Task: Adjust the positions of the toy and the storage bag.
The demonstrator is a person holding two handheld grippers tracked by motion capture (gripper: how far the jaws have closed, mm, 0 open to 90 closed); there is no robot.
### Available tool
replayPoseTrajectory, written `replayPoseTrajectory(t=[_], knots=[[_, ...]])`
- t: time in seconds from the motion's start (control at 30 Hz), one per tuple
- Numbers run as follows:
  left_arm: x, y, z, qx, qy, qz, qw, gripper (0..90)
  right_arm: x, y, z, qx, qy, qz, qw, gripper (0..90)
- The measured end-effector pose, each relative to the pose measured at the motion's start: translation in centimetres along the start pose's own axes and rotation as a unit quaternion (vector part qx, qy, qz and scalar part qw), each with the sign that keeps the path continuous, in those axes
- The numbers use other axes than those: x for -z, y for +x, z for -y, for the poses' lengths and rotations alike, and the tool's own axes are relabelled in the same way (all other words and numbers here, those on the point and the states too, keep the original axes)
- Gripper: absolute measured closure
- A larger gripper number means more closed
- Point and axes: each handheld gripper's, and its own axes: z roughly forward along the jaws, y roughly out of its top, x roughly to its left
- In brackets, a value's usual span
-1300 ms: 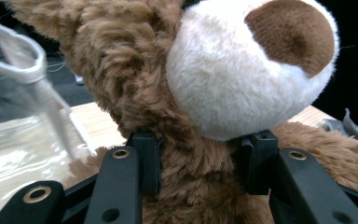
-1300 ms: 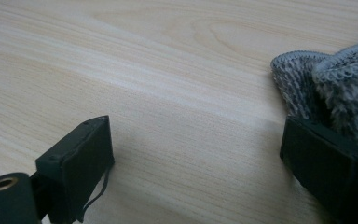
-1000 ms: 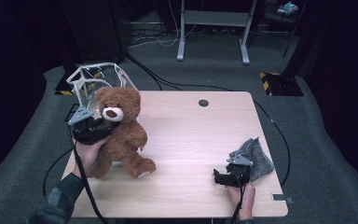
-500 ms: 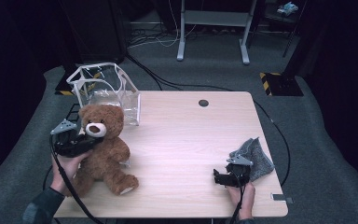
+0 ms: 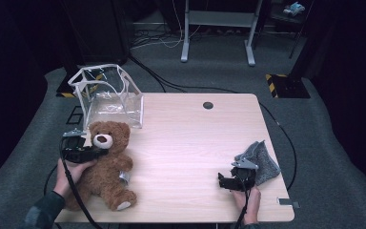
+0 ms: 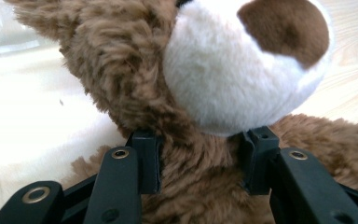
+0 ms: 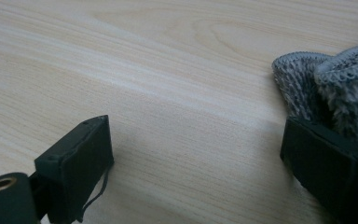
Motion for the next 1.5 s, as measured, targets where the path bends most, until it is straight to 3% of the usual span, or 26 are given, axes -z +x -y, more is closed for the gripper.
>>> replayPoseTrajectory(t=[0.13,0.23,0.47,0.6,0.77,1.03,1.23,1.5], knots=[[-0.9,0.6,0.7,0.020,0.014,0.004,0.9997,56.4,0.0,0.0,0.0,0.000,0.000,-0.001,1.0000,8.2],[-1.0,0.6,0.7,0.017,0.014,0.001,0.9998,54.4,0.0,0.0,0.0,0.001,0.000,-0.002,1.0000,8.0],[-0.8,0.2,-0.1,0.009,0.015,-0.011,0.9998,31.7,-0.1,0.0,-0.1,0.003,0.004,-0.003,1.0000,6.8],[0.0,-0.4,-0.5,0.002,-0.002,-0.024,0.9997,23.8,0.0,0.1,-0.1,0.007,0.005,-0.003,1.0000,5.7],[1.4,-1.3,-1.9,0.000,-0.026,-0.037,0.9990,18.3,0.0,0.4,-0.4,0.006,-0.002,-0.010,0.9999,5.4],[2.6,-2.2,-4.3,-0.027,-0.041,-0.049,0.9976,13.1,-0.8,0.4,-1.3,0.007,0.000,-0.014,0.9999,4.9],[2.4,-3.3,-6.3,-0.044,-0.043,-0.058,0.9964,10.3,-1.5,0.5,-1.4,0.017,0.005,-0.019,0.9997,3.7],[2.2,-4.3,-9.5,-0.063,-0.055,-0.064,0.9945,8.4,-1.7,0.5,-1.5,0.011,0.006,-0.017,0.9998,2.7]])
